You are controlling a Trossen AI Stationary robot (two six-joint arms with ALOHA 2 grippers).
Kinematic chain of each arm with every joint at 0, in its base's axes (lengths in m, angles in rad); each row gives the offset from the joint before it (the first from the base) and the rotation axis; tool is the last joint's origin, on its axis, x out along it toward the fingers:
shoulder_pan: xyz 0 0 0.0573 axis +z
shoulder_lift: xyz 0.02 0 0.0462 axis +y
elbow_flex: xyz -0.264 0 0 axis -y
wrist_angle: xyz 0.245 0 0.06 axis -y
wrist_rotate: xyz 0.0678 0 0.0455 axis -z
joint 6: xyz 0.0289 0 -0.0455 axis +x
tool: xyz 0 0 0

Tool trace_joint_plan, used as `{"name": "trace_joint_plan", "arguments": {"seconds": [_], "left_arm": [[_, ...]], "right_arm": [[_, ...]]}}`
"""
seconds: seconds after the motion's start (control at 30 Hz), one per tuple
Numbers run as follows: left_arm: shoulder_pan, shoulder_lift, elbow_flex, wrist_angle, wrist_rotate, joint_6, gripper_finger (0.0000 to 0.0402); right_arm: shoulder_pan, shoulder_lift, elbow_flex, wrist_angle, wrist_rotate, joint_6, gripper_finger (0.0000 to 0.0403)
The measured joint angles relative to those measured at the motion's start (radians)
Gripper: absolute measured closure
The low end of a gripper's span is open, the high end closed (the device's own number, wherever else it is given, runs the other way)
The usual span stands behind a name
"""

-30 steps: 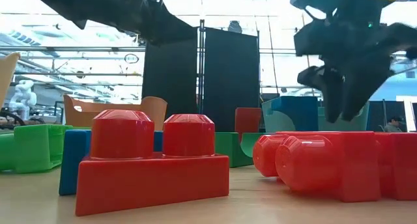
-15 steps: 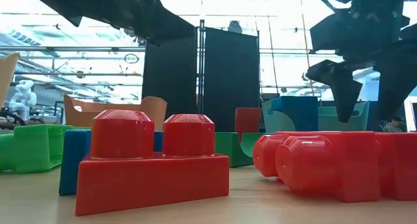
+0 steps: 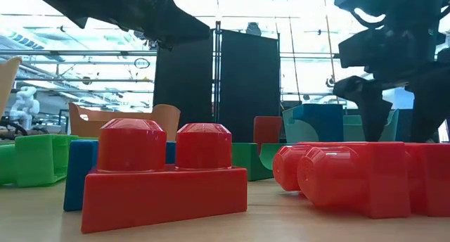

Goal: Sort blocks by size
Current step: Put the green arch block into the blue bin

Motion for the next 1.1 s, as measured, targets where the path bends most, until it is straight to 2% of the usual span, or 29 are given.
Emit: {"name": "trace_joint_plan", "arguments": {"seconds": [0.53,0.93,1.1], "left_arm": [[0.0,0.0,0.0,0.003,0.0,0.001,0.0308],[0.001,0.0,0.0,0.008,-0.03,0.027,0.0308],[0.001,0.0,0.0,0.008,-0.03,0.027,0.0308]], "right_arm": [[0.044,0.079,-0.002,0.072,0.014,-0.011,0.0149],[0.043,0.079,-0.002,0.058,0.004,-0.012,0.0245],[0.043,0.079,-0.002,0.057,0.004,-0.012,0.027]]}}
